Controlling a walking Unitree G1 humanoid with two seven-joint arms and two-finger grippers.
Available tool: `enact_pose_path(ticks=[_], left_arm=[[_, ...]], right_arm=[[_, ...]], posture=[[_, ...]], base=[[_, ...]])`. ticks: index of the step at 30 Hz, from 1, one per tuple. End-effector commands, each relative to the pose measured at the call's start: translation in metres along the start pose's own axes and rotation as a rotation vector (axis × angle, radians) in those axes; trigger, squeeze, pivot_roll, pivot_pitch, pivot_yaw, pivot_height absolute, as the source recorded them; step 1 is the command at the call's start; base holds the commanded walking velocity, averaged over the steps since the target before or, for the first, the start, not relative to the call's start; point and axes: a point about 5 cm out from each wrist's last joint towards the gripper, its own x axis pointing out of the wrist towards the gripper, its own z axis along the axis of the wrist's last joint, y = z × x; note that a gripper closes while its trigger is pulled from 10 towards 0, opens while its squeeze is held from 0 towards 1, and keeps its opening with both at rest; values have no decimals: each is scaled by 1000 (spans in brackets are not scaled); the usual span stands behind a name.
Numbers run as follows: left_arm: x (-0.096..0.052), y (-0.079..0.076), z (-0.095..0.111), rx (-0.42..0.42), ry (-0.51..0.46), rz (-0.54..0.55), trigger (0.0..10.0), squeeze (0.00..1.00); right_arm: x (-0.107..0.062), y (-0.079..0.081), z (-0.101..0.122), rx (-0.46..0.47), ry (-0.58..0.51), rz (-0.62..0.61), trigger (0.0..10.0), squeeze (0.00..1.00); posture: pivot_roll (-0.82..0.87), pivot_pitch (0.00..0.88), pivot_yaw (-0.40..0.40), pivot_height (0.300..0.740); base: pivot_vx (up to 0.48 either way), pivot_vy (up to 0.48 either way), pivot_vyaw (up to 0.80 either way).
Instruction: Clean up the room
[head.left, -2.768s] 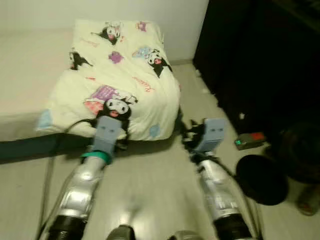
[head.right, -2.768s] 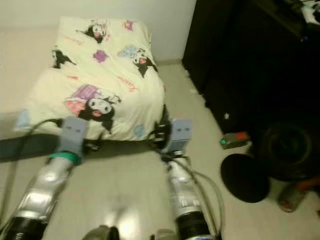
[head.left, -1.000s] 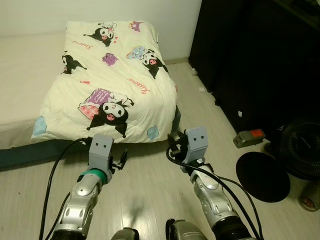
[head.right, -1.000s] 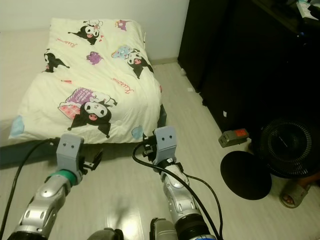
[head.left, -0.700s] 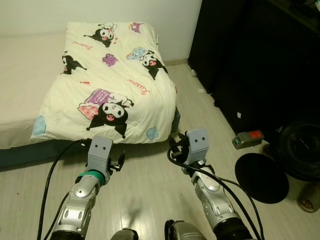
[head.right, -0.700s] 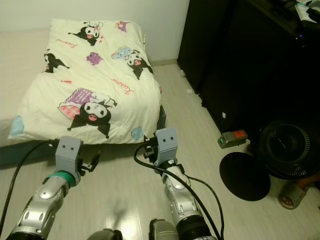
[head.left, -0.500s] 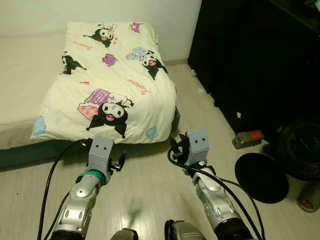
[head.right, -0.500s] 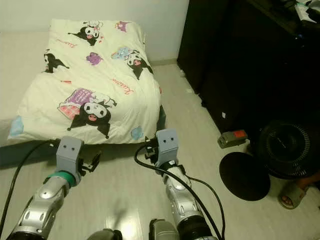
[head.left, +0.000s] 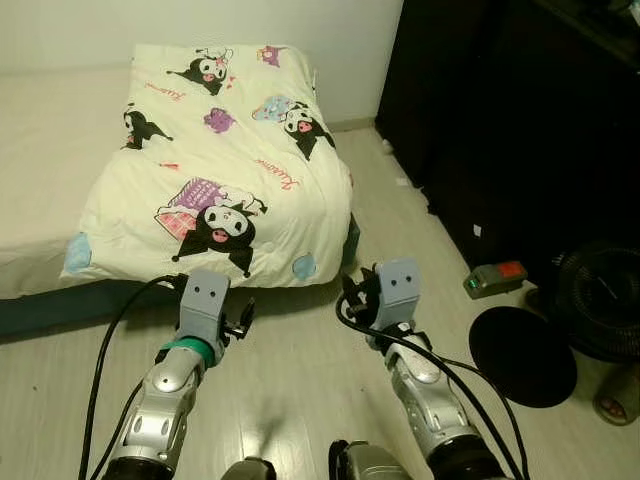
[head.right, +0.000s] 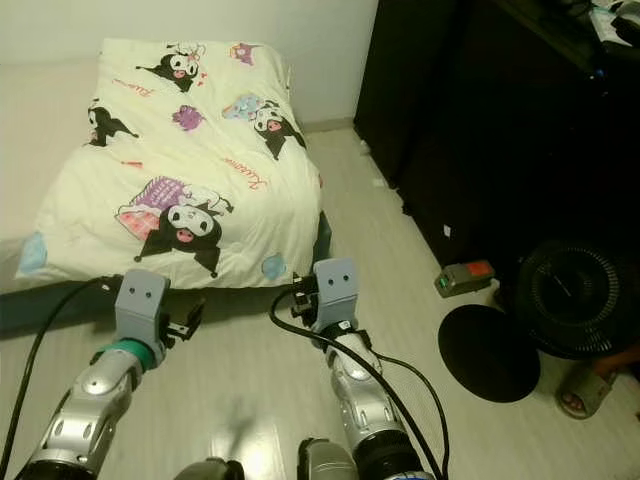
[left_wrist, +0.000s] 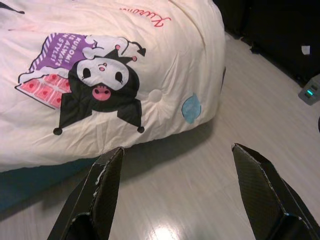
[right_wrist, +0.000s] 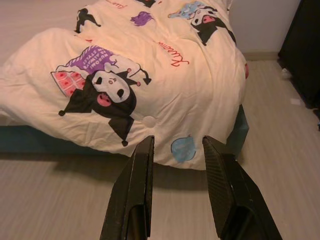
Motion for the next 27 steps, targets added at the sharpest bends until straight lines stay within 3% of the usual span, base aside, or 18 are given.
enact_pose_path(ticks=[1,4,24,27], left_arm=[[-1,-5,-4,4,13,-5,10000,0],[0,-8,-4,-1,9,-7,10000,0],[2,-8,-2,3,5,-7,10000,0],[1,-8,-2,7,5,-10,10000,0]], right_arm=[[-4,-1,-5,6,14,-2,10000,0],[-1,-7,-2,19,4,-29,10000,0],[-2,-6,0,28,-12,-31,10000,0],[-3,-7,0,22,-18,-41,10000,0]], posture=[[-1,37,-11,740],[1,29,-14,740],[-12,45,-3,740],[-13,47,1,740]], base=[[0,0,0],[0,0,769],[0,0,785],[0,0,0]])
